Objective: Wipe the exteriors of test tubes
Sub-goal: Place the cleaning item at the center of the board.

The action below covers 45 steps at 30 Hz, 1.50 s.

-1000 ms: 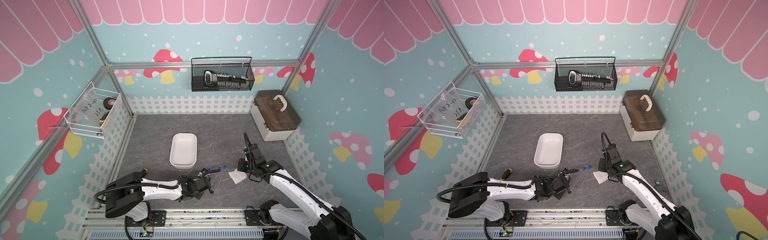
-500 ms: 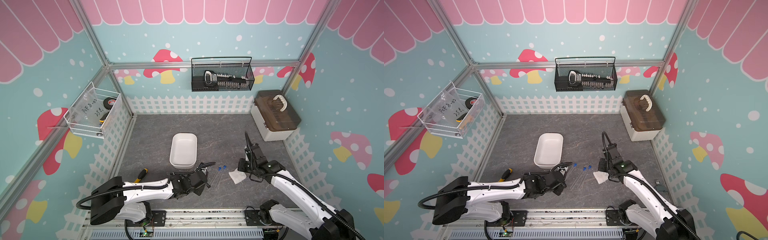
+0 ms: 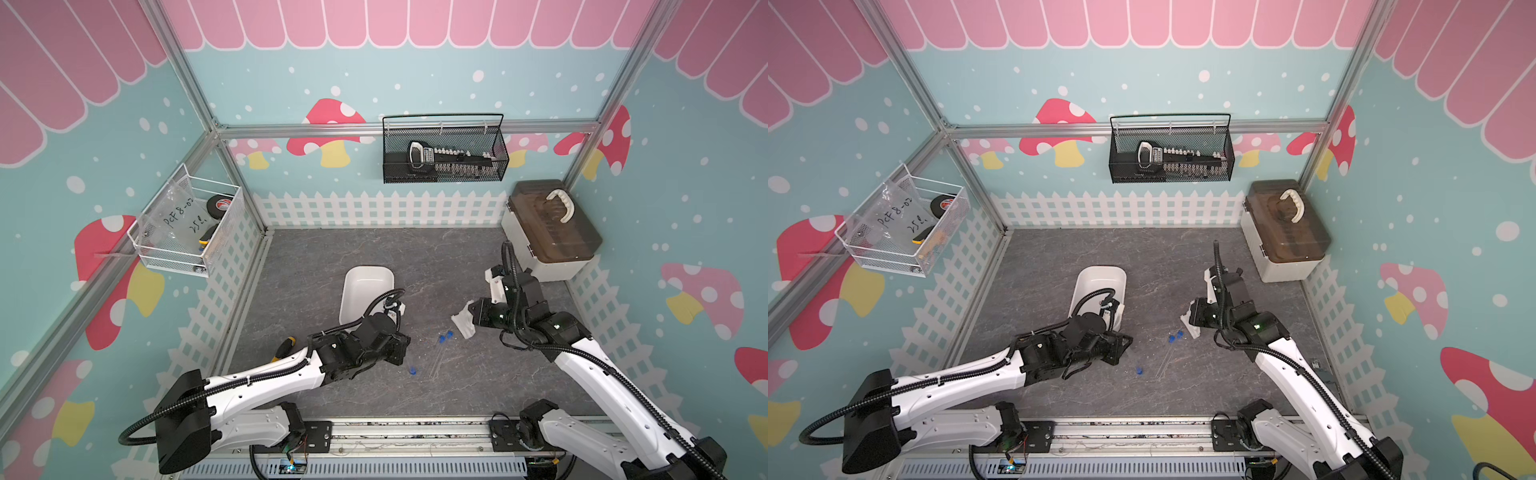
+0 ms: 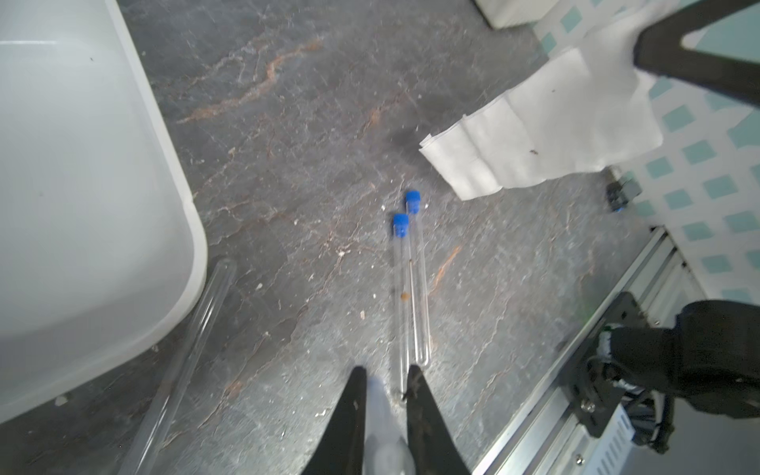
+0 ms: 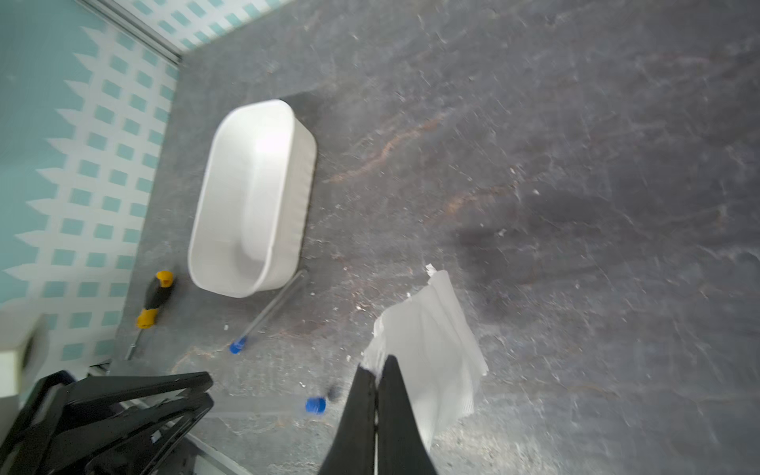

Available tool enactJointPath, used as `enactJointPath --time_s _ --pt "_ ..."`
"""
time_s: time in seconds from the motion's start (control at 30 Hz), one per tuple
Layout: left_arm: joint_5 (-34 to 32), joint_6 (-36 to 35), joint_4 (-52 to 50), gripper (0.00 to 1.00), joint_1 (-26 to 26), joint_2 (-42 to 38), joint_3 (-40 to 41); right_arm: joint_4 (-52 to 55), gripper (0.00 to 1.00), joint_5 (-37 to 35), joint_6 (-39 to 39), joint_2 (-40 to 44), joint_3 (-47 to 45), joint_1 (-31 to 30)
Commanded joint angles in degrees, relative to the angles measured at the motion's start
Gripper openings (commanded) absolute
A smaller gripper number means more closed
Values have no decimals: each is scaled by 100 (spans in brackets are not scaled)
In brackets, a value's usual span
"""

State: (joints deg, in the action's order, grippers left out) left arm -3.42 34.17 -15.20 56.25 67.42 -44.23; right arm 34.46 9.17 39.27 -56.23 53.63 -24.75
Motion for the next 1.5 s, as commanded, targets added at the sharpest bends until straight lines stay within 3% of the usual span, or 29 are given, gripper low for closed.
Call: enactJointPath --time_s 0.0,0.43,0.67,0.9,0.97,1.1,1.23,1.47 --pt "160 326 242 20 -85 -150 -174 -185 0 407 -59 -118 325 23" --pt "193 190 317 19 -271 282 -191 -372 0 341 -36 -254 177 28" --pt "199 160 341 18 -294 394 -165 707 0 -956 -457 -281 16 119" --pt "364 37 342 18 -433 600 -312 118 1 -1004 -350 -937 -939 199" --pt "471 4 309 18 -515 665 -370 -50 11 -1076 -429 -1203 -1029 199" --pt "542 -135 127 17 -644 669 -476 35 66 -1210 -850 -1380 -704 198" --pt "772 -205 34 17 -808 634 -542 -57 98 -1043 -1636 -965 -305 194" --pt "1428 -411 -392 17 -1139 656 -905 -1442 99 1018 -2700 -140 -833 165"
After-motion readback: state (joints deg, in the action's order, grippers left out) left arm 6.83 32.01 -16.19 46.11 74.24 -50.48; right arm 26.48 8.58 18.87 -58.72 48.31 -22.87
